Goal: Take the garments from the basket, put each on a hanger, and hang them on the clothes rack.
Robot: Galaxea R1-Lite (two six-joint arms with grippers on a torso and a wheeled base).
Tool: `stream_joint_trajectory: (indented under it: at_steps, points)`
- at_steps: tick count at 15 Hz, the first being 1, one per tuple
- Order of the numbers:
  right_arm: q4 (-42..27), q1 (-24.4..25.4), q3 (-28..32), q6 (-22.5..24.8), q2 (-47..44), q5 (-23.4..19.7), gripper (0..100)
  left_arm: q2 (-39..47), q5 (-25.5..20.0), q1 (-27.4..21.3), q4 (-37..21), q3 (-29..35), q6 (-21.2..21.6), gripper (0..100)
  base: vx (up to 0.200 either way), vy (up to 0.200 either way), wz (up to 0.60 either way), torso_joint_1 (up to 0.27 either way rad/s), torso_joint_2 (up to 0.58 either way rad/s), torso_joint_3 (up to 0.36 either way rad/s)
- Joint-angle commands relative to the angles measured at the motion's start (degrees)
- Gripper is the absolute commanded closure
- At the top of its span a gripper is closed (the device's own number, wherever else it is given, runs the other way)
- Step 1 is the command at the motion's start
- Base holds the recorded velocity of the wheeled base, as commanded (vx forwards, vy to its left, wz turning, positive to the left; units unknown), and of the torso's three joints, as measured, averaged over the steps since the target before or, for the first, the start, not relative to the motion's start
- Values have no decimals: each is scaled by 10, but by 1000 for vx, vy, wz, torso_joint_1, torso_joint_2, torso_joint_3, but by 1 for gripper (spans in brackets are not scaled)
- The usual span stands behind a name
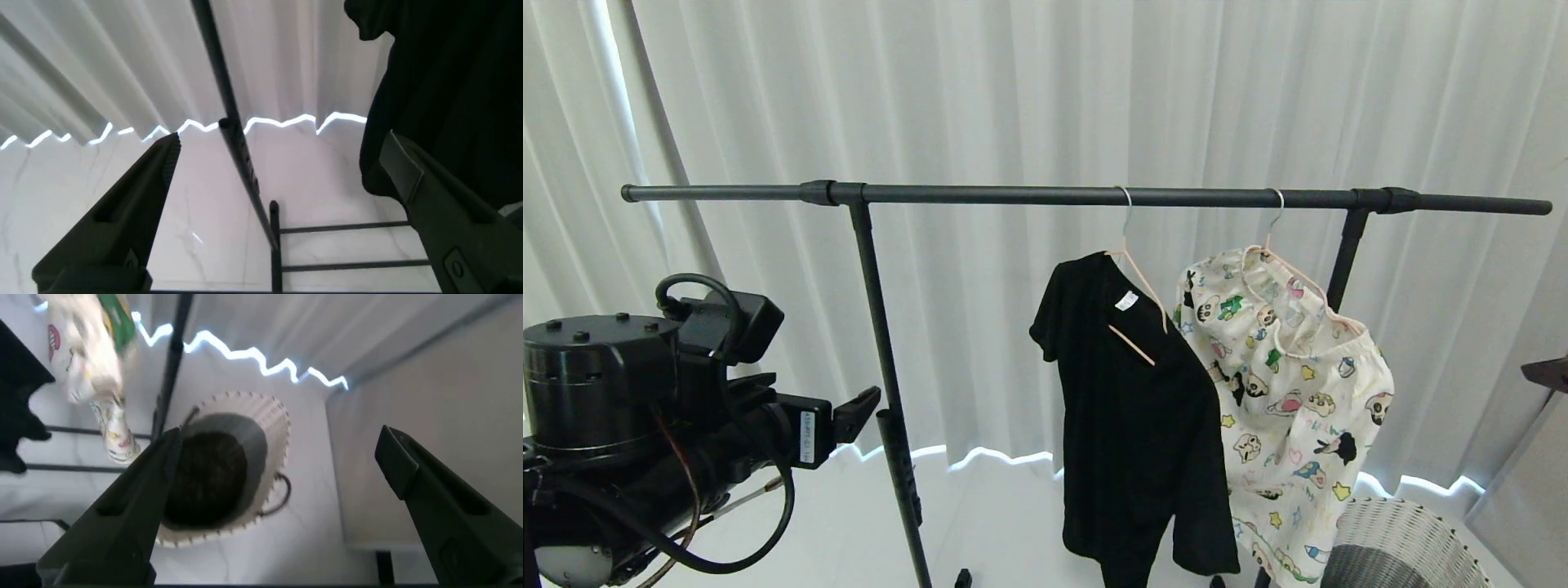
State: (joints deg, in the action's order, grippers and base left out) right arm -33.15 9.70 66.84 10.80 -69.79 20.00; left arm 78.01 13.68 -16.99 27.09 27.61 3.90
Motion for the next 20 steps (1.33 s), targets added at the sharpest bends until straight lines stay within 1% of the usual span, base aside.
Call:
stream_joint_trajectory:
  at_steps: [1, 4, 7, 10, 12, 15, 17, 20]
  points:
    - [0, -15, -10, 0, 13, 2, 0, -19, 0, 20, 0, -9, 1, 0, -200, 0, 0, 2, -2, 7]
    - [0, -28, -39, 0, 32, 2, 0, -50, 0, 51, 0, -45, 1, 0, -200, 0, 0, 2, 4, -1]
    - [1, -33, -51, 0, 38, 2, 0, -83, -1, 78, 0, -75, 1, 0, -200, 0, 0, 1, 1, 5]
    - [1, -33, -51, 1, 36, 4, 0, -100, -1, 80, 0, -98, 1, 0, -200, 0, 0, 2, 4, 6]
    - [1, -33, -51, 1, 36, 10, 0, -100, -1, 80, 0, -98, 1, 0, -200, 0, 0, 7, 0, 5]
    - [0, -33, -52, 1, 38, 14, 0, -100, 0, 80, 0, -99, 1, 0, 0, 0, 0, 0, 0, 0]
    - [1, -33, -52, 0, 38, 27, 0, -100, 5, 86, 0, -99, 1, 0, 0, 0, 0, 0, 0, 0]
    - [2, -34, -63, -1, 48, 28, 0, -102, 39, 102, 0, -111, 1, 0, 0, 0, 0, -113, 299, 160]
